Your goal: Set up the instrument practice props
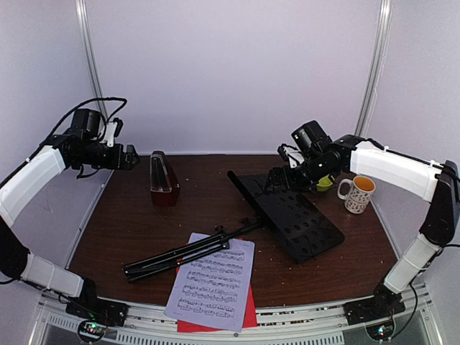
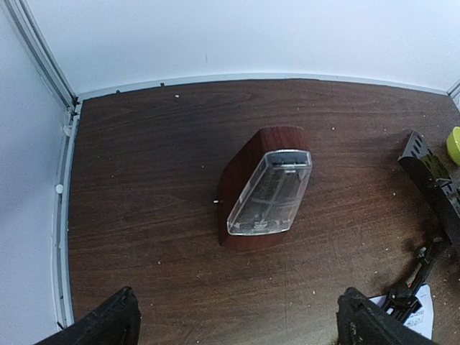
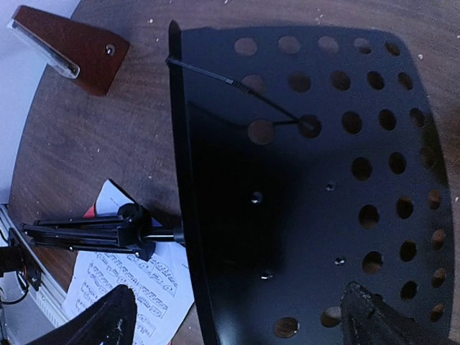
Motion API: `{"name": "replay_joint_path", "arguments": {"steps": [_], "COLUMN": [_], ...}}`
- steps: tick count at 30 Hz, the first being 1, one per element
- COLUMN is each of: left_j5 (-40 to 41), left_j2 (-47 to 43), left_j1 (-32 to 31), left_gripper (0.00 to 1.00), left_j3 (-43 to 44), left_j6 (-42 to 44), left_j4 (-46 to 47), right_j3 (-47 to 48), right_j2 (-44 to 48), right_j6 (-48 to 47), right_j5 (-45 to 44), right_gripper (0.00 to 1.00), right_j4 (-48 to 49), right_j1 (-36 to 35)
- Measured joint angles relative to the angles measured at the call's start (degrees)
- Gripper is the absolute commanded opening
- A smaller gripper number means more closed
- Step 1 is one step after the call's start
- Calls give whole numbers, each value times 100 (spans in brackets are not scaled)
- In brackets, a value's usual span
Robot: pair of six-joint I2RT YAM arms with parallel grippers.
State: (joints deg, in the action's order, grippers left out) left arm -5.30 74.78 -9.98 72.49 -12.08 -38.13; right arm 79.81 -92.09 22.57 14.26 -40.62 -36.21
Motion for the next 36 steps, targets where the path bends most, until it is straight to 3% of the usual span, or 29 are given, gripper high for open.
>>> {"name": "replay_joint_path", "arguments": {"steps": [15, 36], "left_j5": [-267, -483], "left_j2": [46, 70], "left_j1": [0, -20], "left_gripper": [98, 98], "left_j3": [-127, -280], "left_j6": [-4, -83], "left_j4": [214, 380], "right_j3": [514, 514], "right_j2": [-944, -1512], "right_j6": [-151, -186], "right_j5": [203, 101], "right_gripper": [69, 43], "right_j4": [-426, -503], "right_j1": [-627, -815]}}
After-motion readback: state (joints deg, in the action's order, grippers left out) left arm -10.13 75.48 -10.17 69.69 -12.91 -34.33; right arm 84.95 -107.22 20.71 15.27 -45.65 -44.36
